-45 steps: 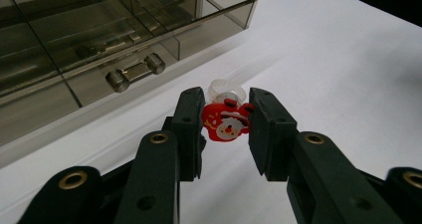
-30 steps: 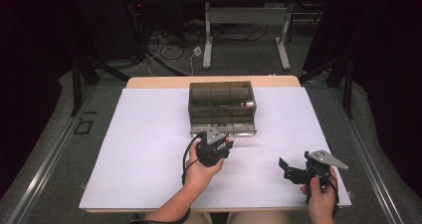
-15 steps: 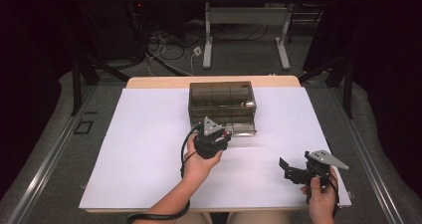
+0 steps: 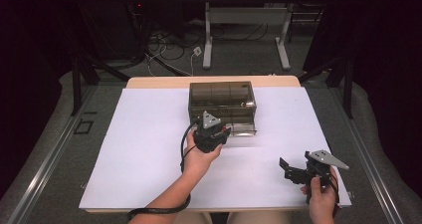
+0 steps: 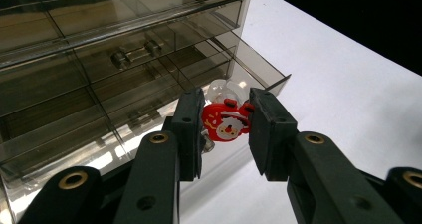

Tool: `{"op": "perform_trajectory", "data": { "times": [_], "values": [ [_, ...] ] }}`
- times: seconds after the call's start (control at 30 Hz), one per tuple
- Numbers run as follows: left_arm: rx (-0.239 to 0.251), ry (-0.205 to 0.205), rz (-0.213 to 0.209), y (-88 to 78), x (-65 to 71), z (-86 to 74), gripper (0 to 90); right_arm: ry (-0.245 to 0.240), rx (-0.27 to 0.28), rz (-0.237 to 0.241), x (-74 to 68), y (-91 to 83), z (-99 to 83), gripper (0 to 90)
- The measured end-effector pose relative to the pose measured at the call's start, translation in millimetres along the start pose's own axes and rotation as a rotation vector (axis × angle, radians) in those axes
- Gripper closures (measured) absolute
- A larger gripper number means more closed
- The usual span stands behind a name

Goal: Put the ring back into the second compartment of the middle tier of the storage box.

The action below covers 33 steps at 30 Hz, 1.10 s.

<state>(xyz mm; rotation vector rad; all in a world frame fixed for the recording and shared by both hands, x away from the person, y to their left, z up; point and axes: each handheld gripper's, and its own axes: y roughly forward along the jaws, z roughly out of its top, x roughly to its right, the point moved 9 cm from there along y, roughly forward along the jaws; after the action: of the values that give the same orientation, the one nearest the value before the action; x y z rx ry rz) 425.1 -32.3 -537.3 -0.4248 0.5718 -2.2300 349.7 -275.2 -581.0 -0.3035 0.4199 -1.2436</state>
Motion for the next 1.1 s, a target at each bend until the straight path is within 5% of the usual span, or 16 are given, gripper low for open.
{"op": "perform_trajectory", "data": {
  "times": [1.1],
  "values": [
    [-0.033,-0.066,0.050,18.8,-19.7,10.4,67.3,0.004,-0.004,0.003,-0.2,0.0,-0.3,0.0]
  ]
}}
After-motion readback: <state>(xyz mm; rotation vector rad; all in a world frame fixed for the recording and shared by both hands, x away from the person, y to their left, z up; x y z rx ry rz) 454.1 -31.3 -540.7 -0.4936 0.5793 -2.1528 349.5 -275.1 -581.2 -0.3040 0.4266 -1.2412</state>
